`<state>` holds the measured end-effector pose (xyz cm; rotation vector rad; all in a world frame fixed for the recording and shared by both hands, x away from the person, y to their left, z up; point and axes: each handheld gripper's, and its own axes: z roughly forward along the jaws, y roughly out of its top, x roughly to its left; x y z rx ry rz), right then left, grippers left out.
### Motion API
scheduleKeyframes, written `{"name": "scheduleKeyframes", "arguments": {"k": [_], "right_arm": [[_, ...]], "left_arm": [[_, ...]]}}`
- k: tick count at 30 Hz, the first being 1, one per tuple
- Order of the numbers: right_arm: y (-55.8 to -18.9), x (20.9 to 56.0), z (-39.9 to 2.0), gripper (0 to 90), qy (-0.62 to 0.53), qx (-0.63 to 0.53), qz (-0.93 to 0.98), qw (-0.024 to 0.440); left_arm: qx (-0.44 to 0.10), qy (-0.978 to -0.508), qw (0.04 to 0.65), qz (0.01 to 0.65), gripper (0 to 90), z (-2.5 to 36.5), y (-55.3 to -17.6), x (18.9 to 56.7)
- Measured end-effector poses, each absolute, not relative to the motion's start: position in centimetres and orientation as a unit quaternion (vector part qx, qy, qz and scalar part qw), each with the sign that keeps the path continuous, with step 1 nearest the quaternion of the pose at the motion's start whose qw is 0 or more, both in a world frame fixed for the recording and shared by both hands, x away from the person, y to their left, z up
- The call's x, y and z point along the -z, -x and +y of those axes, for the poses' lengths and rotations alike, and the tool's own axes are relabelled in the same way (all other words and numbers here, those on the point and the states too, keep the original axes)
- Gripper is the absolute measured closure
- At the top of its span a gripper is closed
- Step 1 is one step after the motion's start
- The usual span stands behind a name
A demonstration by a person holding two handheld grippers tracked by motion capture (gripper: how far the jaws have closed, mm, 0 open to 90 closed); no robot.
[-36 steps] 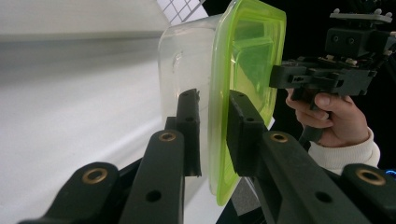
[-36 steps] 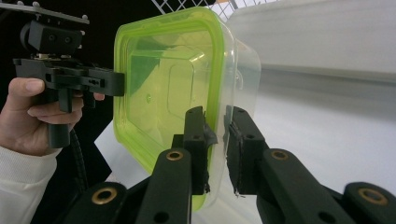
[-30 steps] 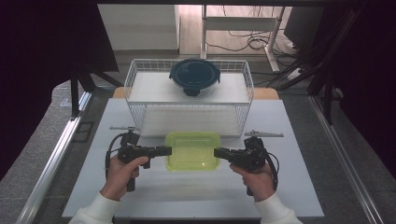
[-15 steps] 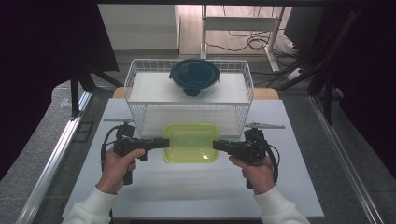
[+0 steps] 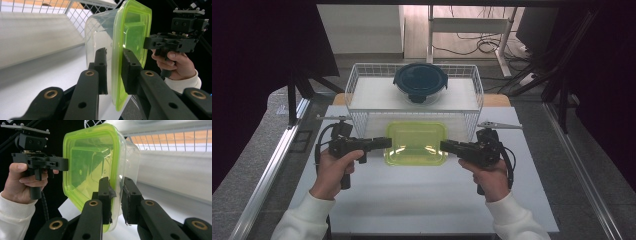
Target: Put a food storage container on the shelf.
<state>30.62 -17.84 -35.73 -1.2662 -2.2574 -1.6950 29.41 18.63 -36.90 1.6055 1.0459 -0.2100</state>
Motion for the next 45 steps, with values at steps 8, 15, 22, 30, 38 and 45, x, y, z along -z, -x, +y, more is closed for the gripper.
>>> {"name": "scheduleKeyframes", "arguments": {"k": [8,15,22,30,38,45], "right_arm": [[-31.1,33.8,-17.7,78.0,0.397,0.552,-0.733,0.010],[-32.3,32.0,-17.2,77.8,0.393,0.549,-0.738,0.004],[-33.6,31.1,-16.9,77.8,0.395,0.548,-0.737,0.005],[-34.4,29.9,-16.7,77.9,0.391,0.553,-0.736,0.003],[-35.3,28.4,-16.8,77.9,0.390,0.555,-0.735,-0.008],[-36.3,27.4,-17.1,78.0,0.393,0.559,-0.730,-0.006]], "left_arm": [[0.077,-0.686,0.575,0.439,76.6,18.7,-29.9,35.1],[0.077,-0.680,0.578,0.443,77.4,19.1,-31.4,34.1],[0.071,-0.679,0.579,0.445,77.6,19.4,-32.5,33.1],[0.061,-0.681,0.584,0.437,77.6,19.5,-33.2,31.8],[0.055,-0.682,0.584,0.436,77.8,19.3,-34.3,30.2],[0.047,-0.688,0.581,0.432,78.0,18.9,-35.4,28.9]]}}
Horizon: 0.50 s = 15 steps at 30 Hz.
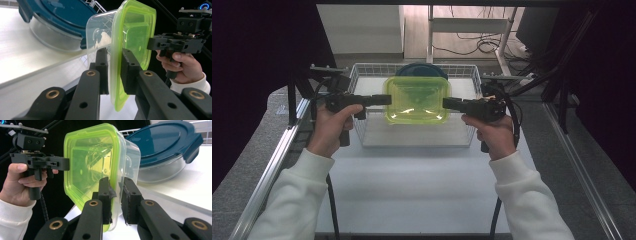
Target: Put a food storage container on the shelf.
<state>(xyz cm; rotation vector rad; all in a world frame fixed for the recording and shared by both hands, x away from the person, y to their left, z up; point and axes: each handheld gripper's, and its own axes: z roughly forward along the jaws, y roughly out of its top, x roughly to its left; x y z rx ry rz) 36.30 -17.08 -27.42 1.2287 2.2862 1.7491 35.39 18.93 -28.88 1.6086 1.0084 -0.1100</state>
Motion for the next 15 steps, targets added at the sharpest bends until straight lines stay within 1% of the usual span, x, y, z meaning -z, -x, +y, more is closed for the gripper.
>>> {"name": "scheduleKeyframes", "arguments": {"k": [6,15], "right_arm": [[-37.3,27.1,-17.8,78.4,-0.400,-0.559,0.726,0.004],[-39.0,25.8,-18.0,78.4,-0.403,-0.559,0.725,0.004]], "left_arm": [[0.043,-0.692,0.576,0.433,77.9,18.1,-36.4,28.0],[0.042,-0.694,0.575,0.432,77.9,18.0,-38.2,26.7]]}}
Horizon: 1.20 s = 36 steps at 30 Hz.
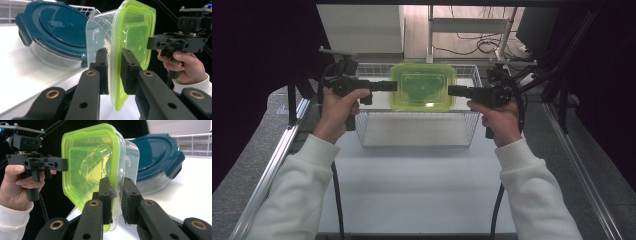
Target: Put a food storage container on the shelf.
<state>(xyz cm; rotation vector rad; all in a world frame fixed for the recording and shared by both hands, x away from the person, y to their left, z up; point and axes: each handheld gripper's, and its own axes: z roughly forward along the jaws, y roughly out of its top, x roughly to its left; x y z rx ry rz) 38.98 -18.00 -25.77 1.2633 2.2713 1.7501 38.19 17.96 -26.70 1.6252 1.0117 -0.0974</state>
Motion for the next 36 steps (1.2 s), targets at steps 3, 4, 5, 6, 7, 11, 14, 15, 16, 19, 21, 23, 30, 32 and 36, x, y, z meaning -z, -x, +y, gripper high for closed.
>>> {"name": "scheduleKeyframes", "arguments": {"k": [3,4,5,6,7,11,14,15,16,19,21,23,30,32,36], "right_arm": [[-39.6,25.2,-17.8,78.4,-0.404,-0.557,0.725,0.005],[-39.8,25.0,-17.8,78.4,-0.404,-0.557,0.725,0.005],[-40.0,24.8,-17.7,78.4,-0.404,-0.557,0.726,0.004],[-40.2,24.7,-17.7,78.4,-0.404,-0.557,0.726,0.004],[-40.4,24.5,-17.6,78.4,-0.404,-0.556,0.726,0.004],[-41.3,24.0,-17.2,78.4,-0.406,-0.553,0.727,0.003],[-42.2,23.7,-16.9,78.4,-0.409,-0.550,0.728,0.001],[-42.5,23.6,-16.9,78.4,-0.410,-0.548,0.729,0.000],[-42.9,23.4,-16.8,78.4,-0.410,-0.545,0.731,-0.001],[-43.8,23.1,-16.7,78.4,-0.412,-0.541,0.733,-0.005],[-44.4,23.0,-16.6,78.4,-0.416,-0.538,0.733,-0.005],[-45.0,22.9,-16.6,78.4,-0.420,-0.535,0.733,-0.007],[-47.1,24.0,-16.6,78.4,-0.441,-0.517,0.733,-0.024],[-47.5,24.4,-16.6,78.4,-0.449,-0.514,0.730,-0.032],[-48.2,24.8,-16.6,77.7,-0.460,-0.517,0.720,-0.040]], "left_arm": [[0.039,-0.693,0.575,0.432,78.1,18.1,-38.8,26.2],[0.038,-0.692,0.576,0.433,78.1,18.2,-38.9,26.0],[0.039,-0.692,0.576,0.433,78.1,18.2,-39.1,25.9],[0.039,-0.693,0.576,0.433,78.1,18.3,-39.4,25.8],[0.041,-0.692,0.576,0.434,78.1,18.4,-39.6,25.6],[0.042,-0.689,0.575,0.439,78.1,18.7,-40.5,25.3],[0.044,-0.686,0.577,0.442,78.2,18.9,-41.2,25.2],[0.043,-0.686,0.576,0.442,78.2,19.0,-41.5,25.1],[0.045,-0.685,0.577,0.442,78.2,19.0,-41.7,25.1],[0.047,-0.684,0.576,0.445,78.2,19.1,-42.5,24.9],[0.049,-0.681,0.576,0.449,78.2,19.0,-43.2,25.0],[0.053,-0.679,0.575,0.454,78.2,19.0,-43.9,25.1],[0.066,-0.680,0.561,0.467,78.2,18.8,-45.6,26.3],[0.069,-0.678,0.558,0.473,78.2,18.7,-45.8,26.4],[0.071,-0.673,0.561,0.476,78.0,18.8,-46.2,26.6]]}}
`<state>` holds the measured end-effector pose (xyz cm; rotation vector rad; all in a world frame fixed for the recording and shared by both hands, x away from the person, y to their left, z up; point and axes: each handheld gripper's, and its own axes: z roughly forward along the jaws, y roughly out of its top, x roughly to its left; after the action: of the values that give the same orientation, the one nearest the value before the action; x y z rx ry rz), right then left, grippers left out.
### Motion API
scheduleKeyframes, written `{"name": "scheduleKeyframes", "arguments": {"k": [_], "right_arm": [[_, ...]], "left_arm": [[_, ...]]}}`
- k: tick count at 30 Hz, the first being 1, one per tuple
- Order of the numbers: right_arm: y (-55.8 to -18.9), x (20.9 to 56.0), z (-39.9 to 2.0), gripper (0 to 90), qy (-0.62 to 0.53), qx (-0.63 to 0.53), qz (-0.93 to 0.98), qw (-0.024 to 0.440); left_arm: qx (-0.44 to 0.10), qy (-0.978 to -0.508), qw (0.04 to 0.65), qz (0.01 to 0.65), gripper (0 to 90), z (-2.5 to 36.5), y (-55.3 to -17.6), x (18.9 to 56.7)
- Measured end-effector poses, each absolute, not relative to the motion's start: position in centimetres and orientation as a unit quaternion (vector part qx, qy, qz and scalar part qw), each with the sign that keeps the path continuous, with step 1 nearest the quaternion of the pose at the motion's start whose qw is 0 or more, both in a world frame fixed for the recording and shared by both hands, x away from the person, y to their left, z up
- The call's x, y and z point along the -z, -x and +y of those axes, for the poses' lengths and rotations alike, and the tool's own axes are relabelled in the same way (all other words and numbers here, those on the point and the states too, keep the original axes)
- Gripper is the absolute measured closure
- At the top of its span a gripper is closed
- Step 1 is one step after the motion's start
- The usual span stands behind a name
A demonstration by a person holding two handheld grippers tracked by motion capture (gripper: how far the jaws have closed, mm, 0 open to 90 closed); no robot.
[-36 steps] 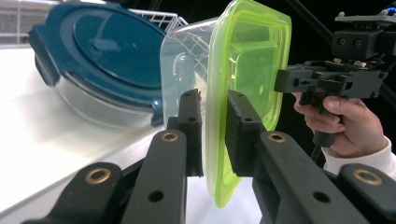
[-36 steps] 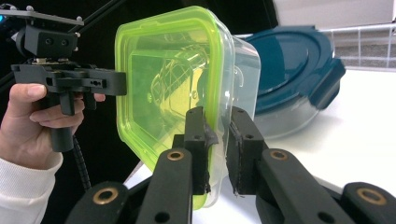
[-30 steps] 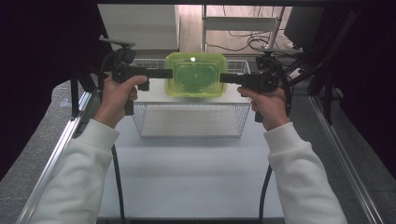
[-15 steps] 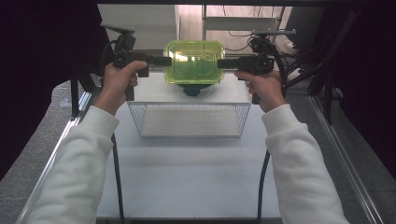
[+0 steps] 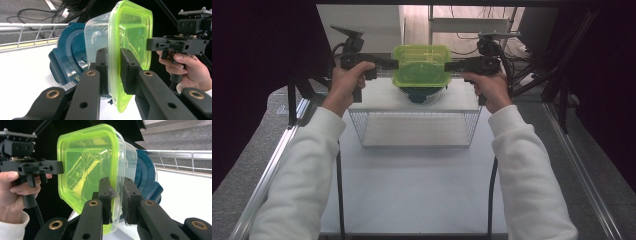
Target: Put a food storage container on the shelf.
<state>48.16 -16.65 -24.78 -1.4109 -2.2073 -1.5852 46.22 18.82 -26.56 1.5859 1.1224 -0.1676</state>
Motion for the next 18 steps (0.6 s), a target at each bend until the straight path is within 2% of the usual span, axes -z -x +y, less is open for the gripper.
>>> {"name": "scheduleKeyframes", "arguments": {"k": [7,18], "right_arm": [[-49.1,25.1,-16.3,75.0,0.486,0.516,-0.704,0.047],[-50.2,26.2,-16.1,70.0,0.526,0.524,-0.665,0.073]], "left_arm": [[0.093,-0.652,0.570,0.491,77.2,19.1,-47.5,27.3],[0.115,-0.627,0.579,0.508,70.9,19.3,-48.9,28.7]]}}
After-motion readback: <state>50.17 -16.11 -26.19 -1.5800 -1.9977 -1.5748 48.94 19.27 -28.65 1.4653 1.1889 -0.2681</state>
